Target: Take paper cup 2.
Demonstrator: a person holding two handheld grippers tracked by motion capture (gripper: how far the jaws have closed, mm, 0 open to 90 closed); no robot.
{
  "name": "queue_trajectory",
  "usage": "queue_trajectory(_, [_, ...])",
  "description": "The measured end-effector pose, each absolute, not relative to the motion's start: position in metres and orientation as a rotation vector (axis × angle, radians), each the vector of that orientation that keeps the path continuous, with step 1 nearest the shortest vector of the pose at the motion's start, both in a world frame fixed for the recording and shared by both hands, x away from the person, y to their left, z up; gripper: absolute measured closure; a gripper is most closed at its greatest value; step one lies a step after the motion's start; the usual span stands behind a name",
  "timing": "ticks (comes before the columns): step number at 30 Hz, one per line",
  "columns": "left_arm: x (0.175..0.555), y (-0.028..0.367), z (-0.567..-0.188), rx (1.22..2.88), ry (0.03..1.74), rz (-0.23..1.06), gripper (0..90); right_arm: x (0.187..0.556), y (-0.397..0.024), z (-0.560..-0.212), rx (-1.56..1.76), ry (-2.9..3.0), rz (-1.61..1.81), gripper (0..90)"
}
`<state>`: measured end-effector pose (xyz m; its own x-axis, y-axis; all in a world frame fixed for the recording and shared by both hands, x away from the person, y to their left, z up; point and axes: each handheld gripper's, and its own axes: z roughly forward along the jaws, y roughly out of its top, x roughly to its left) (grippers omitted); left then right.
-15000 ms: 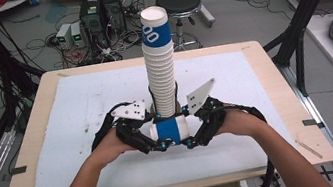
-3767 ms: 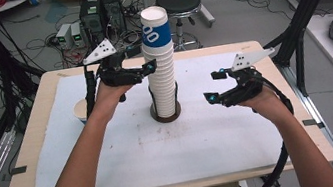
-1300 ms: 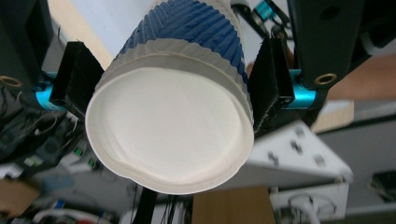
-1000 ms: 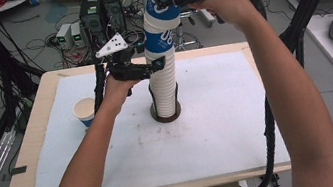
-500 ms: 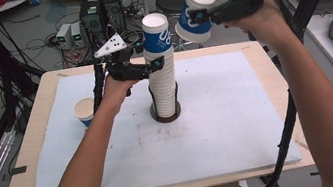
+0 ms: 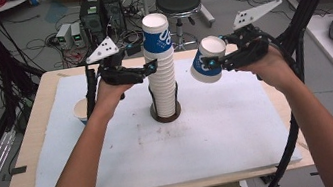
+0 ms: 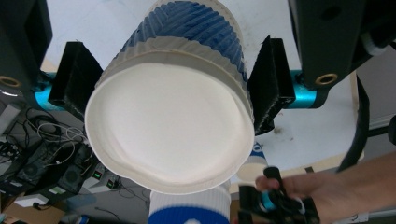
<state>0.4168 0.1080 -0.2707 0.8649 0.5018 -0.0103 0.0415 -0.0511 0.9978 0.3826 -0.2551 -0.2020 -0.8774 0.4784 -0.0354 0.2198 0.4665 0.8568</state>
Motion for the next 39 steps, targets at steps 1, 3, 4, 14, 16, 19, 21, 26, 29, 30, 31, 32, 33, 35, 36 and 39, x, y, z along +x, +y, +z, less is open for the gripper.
queue_trajectory(1, [0.413, 0.111, -0.271, 1.597, 0.436, 0.398, 12.8, 0.382, -0.255, -0.207, 0.603, 2.448, 1.372, 28.1])
queue_trajectory(3, [0.405, 0.116, -0.272, 1.602, 0.429, 0.409, 12.8, 0.380, -0.255, -0.216, 0.608, 2.454, 1.357, 28.1])
queue_trajectory(4, [0.401, 0.118, -0.273, 1.597, 0.425, 0.408, 12.8, 0.379, -0.255, -0.221, 0.610, 2.458, 1.357, 28.2])
queue_trajectory(14, [0.358, 0.144, -0.312, 1.599, 0.436, 0.405, 12.9, 0.368, -0.252, -0.269, 0.622, 2.489, 1.345, 28.1])
queue_trajectory(16, [0.353, 0.148, -0.321, 1.597, 0.449, 0.388, 12.9, 0.367, -0.251, -0.279, 0.627, 2.496, 1.353, 28.0])
queue_trajectory(19, [0.347, 0.148, -0.335, 1.612, 0.451, 0.363, 12.9, 0.365, -0.248, -0.293, 0.618, 2.493, 1.362, 28.0])
queue_trajectory(21, [0.345, 0.147, -0.343, 1.614, 0.446, 0.351, 12.9, 0.363, -0.244, -0.301, 0.610, 2.485, 1.341, 28.0])
queue_trajectory(26, [0.339, 0.142, -0.358, 1.629, 0.436, 0.327, 12.9, 0.359, -0.233, -0.321, 0.606, 2.509, 1.316, 28.0])
queue_trajectory(29, [0.339, 0.140, -0.359, 1.656, 0.413, 0.314, 12.9, 0.358, -0.231, -0.328, 0.608, 2.517, 1.326, 28.1])
queue_trajectory(30, [0.338, 0.140, -0.360, 1.655, 0.405, 0.308, 12.9, 0.358, -0.231, -0.330, 0.616, 2.521, 1.337, 28.0])
queue_trajectory(31, [0.337, 0.140, -0.360, 1.655, 0.397, 0.299, 12.9, 0.357, -0.231, -0.331, 0.616, 2.524, 1.338, 28.0])
queue_trajectory(32, [0.336, 0.140, -0.361, 1.657, 0.389, 0.295, 12.9, 0.356, -0.231, -0.333, 0.625, 2.535, 1.342, 28.0])
queue_trajectory(33, [0.335, 0.141, -0.361, 1.658, 0.383, 0.290, 12.9, 0.355, -0.231, -0.333, 0.626, 2.541, 1.353, 28.0])
queue_trajectory(35, [0.335, 0.141, -0.363, 1.656, 0.380, 0.283, 12.9, 0.354, -0.231, -0.335, 0.611, 2.538, 1.379, 28.0])
queue_trajectory(36, [0.334, 0.141, -0.364, 1.653, 0.383, 0.280, 12.9, 0.353, -0.231, -0.335, 0.603, 2.536, 1.379, 28.0])
queue_trajectory(39, [0.334, 0.141, -0.366, 1.654, 0.390, 0.279, 12.9, 0.348, -0.227, -0.337, 0.583, 2.529, 1.384, 28.1])
